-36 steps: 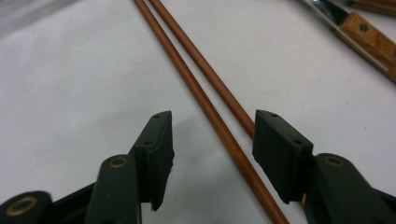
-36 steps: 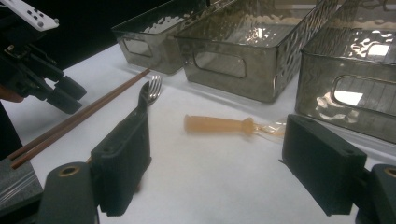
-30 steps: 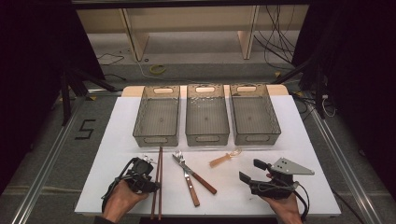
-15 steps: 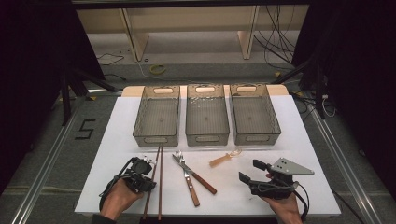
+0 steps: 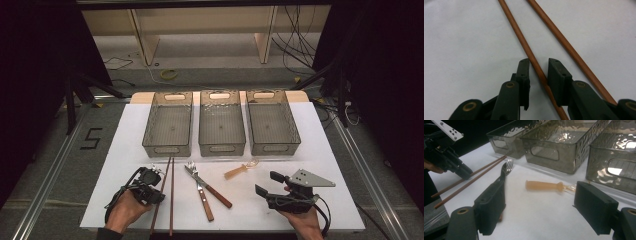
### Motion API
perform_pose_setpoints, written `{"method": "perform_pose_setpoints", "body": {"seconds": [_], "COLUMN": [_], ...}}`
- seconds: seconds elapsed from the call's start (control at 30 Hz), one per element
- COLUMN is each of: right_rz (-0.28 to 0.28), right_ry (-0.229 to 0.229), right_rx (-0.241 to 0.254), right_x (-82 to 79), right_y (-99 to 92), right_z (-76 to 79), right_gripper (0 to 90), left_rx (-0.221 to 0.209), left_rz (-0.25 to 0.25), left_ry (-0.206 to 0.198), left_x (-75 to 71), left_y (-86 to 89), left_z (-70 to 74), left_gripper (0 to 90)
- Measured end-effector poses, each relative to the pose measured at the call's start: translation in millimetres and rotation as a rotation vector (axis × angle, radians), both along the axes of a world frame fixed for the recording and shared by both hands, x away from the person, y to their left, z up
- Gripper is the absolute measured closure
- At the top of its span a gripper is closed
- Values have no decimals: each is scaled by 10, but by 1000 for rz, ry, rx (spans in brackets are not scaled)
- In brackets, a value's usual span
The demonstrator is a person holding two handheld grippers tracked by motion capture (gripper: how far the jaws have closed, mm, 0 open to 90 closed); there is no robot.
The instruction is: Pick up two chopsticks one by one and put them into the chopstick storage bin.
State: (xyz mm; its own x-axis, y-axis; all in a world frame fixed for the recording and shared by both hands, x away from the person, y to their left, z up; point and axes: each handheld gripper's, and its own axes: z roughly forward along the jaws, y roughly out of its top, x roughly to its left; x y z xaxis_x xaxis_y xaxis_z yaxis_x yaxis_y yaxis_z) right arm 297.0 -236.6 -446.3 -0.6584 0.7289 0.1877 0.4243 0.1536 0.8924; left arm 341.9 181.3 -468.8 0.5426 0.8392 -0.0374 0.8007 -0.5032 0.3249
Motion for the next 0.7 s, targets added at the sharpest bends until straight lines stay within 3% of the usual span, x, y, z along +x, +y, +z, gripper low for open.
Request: {"method": "perform_pose_setpoints", "body": {"seconds": [0.07,0.13,0.43,0.7], "right_rz": [-2,-1,-3,0], "right_ry": [4,3,-1,3], "right_rx": [1,2,8,9], "right_x": [3,5,-2,3], "right_y": [-4,-5,-15,-11], "right_z": [-1,-1,10,7], "right_gripper": [258,258,261,261], "left_rx": [30,31,22,14], "left_rz": [-10,-11,-18,-12], "left_ry": [-5,-6,20,12], "left_x": [-6,-4,34,38], "left_y": [-42,-47,-9,8], "left_z": [4,3,12,8], "left_gripper": [703,706,780,836]}}
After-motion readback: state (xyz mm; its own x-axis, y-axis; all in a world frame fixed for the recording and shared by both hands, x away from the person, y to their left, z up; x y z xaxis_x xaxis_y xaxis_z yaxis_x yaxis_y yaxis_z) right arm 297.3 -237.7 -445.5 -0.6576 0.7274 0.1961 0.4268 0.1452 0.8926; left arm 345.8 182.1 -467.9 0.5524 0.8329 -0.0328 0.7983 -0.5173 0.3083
